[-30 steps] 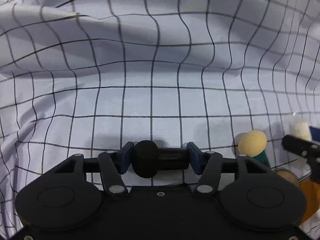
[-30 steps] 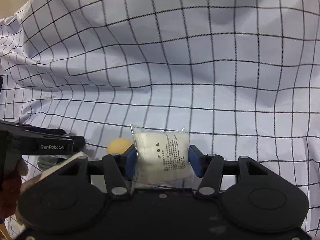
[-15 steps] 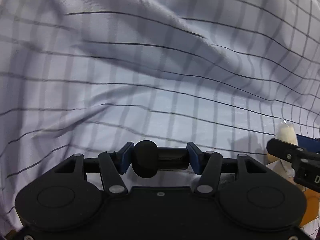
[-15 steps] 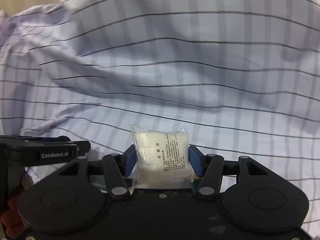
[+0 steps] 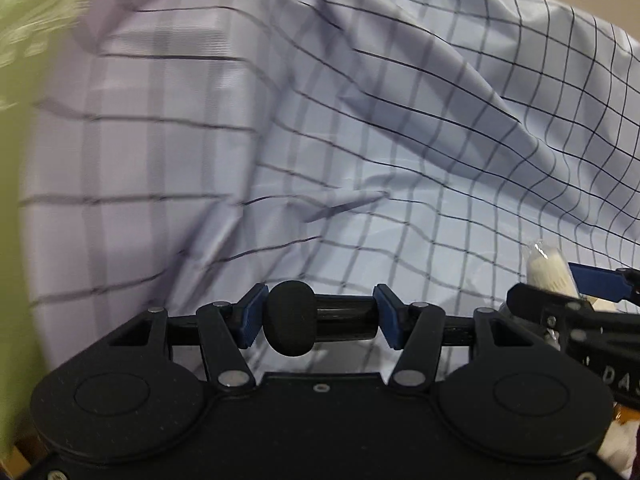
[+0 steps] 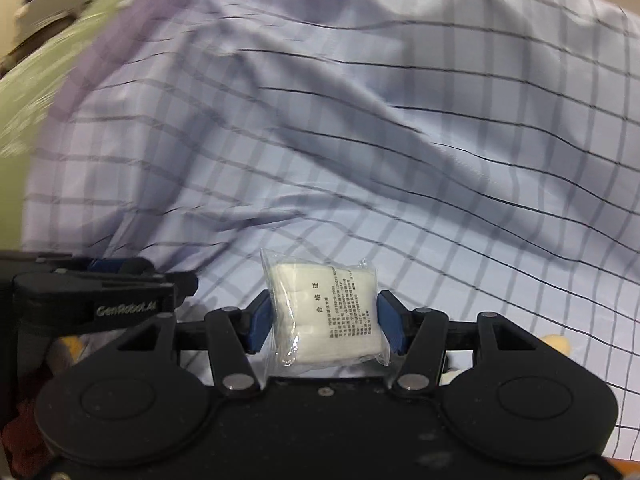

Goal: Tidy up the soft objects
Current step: 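Carry the cotton packet and black-capped bottle with both grippers over the basket, then open the right gripper to drop the cotton packet while the left releases the bottle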

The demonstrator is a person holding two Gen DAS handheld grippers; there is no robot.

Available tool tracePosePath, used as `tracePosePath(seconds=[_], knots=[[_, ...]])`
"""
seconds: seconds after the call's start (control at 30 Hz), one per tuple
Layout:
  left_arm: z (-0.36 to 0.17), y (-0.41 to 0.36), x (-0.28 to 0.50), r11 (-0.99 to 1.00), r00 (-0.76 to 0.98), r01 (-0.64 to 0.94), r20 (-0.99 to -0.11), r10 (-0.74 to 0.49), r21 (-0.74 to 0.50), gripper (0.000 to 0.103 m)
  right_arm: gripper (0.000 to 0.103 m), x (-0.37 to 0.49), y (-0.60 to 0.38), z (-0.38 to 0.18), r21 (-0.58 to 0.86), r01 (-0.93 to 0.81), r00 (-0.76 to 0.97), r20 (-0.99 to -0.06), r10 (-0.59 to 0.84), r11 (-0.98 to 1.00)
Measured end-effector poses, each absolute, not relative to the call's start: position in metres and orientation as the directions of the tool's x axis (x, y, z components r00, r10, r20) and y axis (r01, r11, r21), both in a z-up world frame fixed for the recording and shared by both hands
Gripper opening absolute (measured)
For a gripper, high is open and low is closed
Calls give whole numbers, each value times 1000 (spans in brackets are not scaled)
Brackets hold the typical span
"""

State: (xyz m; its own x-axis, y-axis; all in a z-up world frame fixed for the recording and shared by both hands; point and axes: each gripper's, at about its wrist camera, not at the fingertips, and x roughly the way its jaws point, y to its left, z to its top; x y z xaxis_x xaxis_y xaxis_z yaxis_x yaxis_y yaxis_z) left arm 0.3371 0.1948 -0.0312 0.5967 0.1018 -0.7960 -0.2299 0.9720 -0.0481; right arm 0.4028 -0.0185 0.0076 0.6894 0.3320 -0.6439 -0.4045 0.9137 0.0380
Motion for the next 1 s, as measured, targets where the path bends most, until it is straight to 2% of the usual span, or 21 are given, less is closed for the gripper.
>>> tracePosePath(seconds=[0.23,0.47,0.73,1.0], knots=[[-21,202,278,950,617,-306,-773,146,-65,55,55,328,-2,9,-40,-549,671,-617,412,835],[-5,182,220,955,637,-289,-758,137,-70,55,55,239,-19,0,-48,-621,626,-631,458,782],[9,131,158,978,655,-184,-754,45,-102,55,56,141,-68,-14,-25,-580,633,-643,431,814],[6,72,116,990,641,-54,-765,-67,-132,55,56,61,-139,-26,96,-381,705,-613,356,920]])
